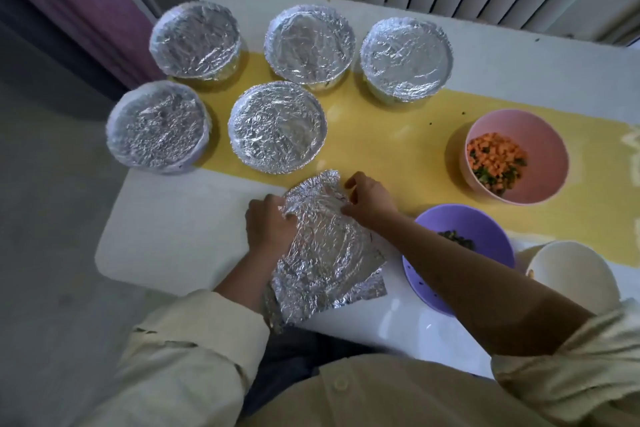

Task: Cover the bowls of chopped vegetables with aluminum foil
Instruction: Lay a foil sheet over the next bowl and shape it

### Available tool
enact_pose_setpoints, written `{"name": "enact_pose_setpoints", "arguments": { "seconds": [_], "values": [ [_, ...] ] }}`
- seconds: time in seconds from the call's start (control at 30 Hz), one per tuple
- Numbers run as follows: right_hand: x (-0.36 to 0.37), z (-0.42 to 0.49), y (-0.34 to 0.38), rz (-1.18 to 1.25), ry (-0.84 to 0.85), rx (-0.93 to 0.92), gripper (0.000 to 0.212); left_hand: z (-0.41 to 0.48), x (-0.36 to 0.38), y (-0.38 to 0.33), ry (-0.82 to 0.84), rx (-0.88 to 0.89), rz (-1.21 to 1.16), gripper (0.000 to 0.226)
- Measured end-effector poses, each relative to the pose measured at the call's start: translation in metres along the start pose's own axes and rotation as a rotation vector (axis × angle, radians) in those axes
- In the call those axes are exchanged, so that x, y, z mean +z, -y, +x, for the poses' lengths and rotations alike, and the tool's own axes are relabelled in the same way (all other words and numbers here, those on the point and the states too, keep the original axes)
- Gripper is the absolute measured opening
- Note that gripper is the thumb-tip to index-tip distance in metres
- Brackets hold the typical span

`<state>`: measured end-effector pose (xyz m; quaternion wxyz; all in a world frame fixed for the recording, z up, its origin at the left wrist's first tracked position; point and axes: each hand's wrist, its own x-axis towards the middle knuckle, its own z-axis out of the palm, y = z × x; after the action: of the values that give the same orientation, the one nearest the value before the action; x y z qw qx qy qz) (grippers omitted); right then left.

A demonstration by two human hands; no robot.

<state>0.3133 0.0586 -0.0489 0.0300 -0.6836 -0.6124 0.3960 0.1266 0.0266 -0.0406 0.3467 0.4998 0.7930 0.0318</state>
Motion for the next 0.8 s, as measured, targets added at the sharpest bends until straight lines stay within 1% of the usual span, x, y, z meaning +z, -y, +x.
{"name": "enact_pose_setpoints", "arguments": {
  "seconds": [0.07,0.2,0.3,0.4,0.47,0.53,0.6,0.63,0.73,0.8],
  "values": [
    [0.005,-0.003,0.002,-0.015,-0.029,-0.033,0.047,-0.004,0.000,0.007,-0.003,0.044,0.021,0.040],
    [0.013,-0.009,0.004,-0.084,-0.084,-0.101,0.047,-0.008,-0.001,0.020,0.054,0.157,0.090,0.058],
    [0.017,-0.013,0.006,-0.138,-0.140,-0.176,0.052,-0.008,-0.003,0.023,0.079,0.182,0.115,0.062],
    [0.021,-0.018,0.006,-0.209,-0.130,-0.232,0.058,-0.008,-0.002,0.022,0.092,0.194,0.149,0.064],
    [0.025,-0.021,0.004,-0.229,-0.084,-0.208,0.060,-0.009,-0.001,0.022,0.100,0.195,0.160,0.064],
    [0.027,-0.021,0.003,-0.117,-0.083,-0.142,0.055,-0.011,0.000,0.023,0.099,0.198,0.161,0.064],
    [0.027,-0.020,0.003,0.022,-0.133,-0.065,0.046,-0.012,0.000,0.023,0.094,0.196,0.135,0.062],
    [0.027,-0.020,0.004,0.044,-0.147,-0.044,0.042,-0.012,0.000,0.023,0.091,0.195,0.117,0.061],
    [0.027,-0.023,0.008,0.028,-0.161,-0.092,0.032,-0.012,0.000,0.023,0.092,0.190,0.094,0.060],
    [0.028,-0.025,0.010,0.049,-0.151,-0.134,0.031,-0.012,0.000,0.024,0.084,0.192,0.086,0.058]
  ]
}}
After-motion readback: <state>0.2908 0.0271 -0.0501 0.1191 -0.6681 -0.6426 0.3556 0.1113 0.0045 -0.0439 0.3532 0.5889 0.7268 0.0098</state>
